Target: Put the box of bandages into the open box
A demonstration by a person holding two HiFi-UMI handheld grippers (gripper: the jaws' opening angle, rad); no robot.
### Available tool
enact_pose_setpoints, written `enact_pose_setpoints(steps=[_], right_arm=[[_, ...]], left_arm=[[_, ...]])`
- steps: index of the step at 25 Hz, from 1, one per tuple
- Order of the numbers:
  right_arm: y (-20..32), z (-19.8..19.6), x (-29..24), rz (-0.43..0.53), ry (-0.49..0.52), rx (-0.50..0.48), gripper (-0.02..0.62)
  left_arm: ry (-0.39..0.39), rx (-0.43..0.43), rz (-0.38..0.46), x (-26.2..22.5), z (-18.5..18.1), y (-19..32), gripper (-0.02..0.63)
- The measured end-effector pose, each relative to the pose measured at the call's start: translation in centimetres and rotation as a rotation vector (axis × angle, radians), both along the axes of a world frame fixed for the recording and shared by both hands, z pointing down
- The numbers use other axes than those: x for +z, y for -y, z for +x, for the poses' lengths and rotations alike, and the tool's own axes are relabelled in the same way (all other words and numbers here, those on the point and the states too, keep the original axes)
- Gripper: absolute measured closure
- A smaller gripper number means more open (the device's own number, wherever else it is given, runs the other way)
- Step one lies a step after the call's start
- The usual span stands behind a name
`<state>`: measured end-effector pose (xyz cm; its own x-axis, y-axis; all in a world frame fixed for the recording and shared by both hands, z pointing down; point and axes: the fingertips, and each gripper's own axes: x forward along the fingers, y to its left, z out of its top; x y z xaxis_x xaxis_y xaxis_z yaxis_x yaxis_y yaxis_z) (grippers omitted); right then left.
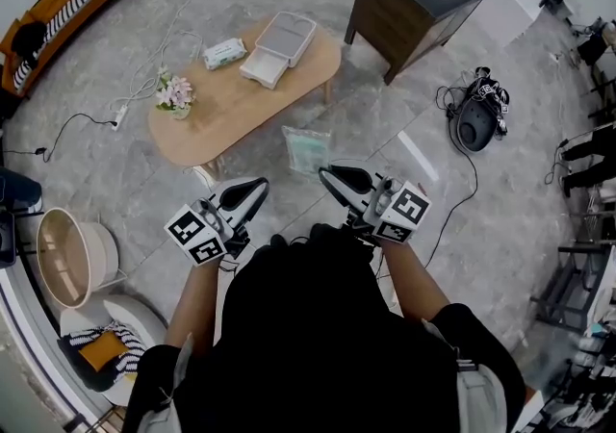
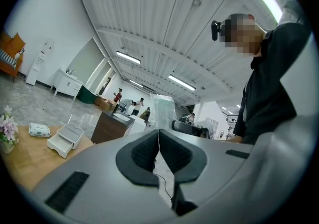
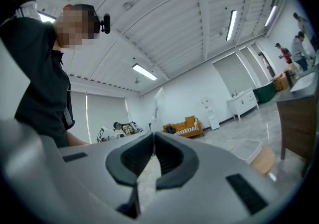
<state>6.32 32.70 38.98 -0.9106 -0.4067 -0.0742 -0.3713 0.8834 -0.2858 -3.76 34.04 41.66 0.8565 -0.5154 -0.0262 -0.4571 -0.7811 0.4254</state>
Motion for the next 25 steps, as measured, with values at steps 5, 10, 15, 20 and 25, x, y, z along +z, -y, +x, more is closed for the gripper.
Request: enact_pose_setpoints(steps=[5, 10, 15, 20, 25], right_arm=[[0.2, 1.3, -0.5, 0.002, -0.004, -0.047, 0.575], [0.9, 3.7, -0.9, -0.004, 0.011, -0.079, 0.575], [1.7, 5.4, -0.1, -0.03, 0.049, -0.105, 0.575], [2.1, 6.6, 0.0, -0.014, 0.103, -0.121, 0.575], [1.7, 7.0, 1.7, -0.043, 0.101, -0.143, 0.575]], left_arm=[[0.013, -0.008, -0.001, -0.8, 1.9, 0.9, 0.589], [-0.002, -0.021, -0.013, -1.6, 4.3, 2.3, 0.589], [-0.018, -0.066, -0.046, -1.1, 5.7, 2.2, 0.589], [0.001, -0.117, -0.088, 0.6, 6.4, 1.8, 0.589], [0.008, -0.119, -0.118, 1.6, 7.3, 1.2, 0.589]])
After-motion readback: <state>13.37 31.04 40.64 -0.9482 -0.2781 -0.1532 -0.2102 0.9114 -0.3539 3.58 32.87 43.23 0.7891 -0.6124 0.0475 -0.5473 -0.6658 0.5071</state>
